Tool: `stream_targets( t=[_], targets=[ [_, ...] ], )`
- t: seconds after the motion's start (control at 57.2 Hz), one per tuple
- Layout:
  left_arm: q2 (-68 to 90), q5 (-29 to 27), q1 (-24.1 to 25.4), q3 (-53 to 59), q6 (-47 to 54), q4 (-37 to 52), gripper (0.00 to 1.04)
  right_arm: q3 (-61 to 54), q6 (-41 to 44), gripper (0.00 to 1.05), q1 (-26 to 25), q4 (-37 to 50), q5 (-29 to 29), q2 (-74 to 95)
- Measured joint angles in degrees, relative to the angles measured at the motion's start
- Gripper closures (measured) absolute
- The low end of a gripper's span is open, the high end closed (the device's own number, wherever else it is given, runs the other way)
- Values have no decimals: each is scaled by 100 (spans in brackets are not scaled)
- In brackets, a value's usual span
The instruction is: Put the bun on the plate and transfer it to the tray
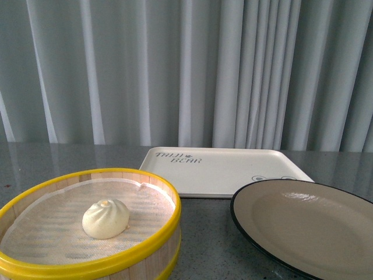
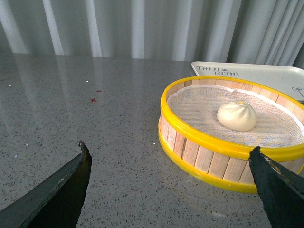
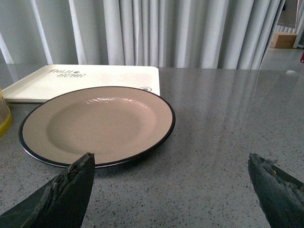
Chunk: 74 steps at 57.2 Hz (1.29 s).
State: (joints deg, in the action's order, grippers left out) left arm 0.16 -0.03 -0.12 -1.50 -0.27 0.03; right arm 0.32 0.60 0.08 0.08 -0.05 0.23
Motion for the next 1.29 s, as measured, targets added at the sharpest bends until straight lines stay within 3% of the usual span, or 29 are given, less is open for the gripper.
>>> stream_targets(
  t=[1.048,1.171,1.293],
  targets=[
    [0,0,0,0,0,0,7,0,0,9,0,0,0,0],
    [468,909,85,-249,-682,-780,7,0,0,9,0,0,-4,0],
    [835,1117,2,-494,-1353,-459,7,0,0,9,0,0,0,0]
  ],
)
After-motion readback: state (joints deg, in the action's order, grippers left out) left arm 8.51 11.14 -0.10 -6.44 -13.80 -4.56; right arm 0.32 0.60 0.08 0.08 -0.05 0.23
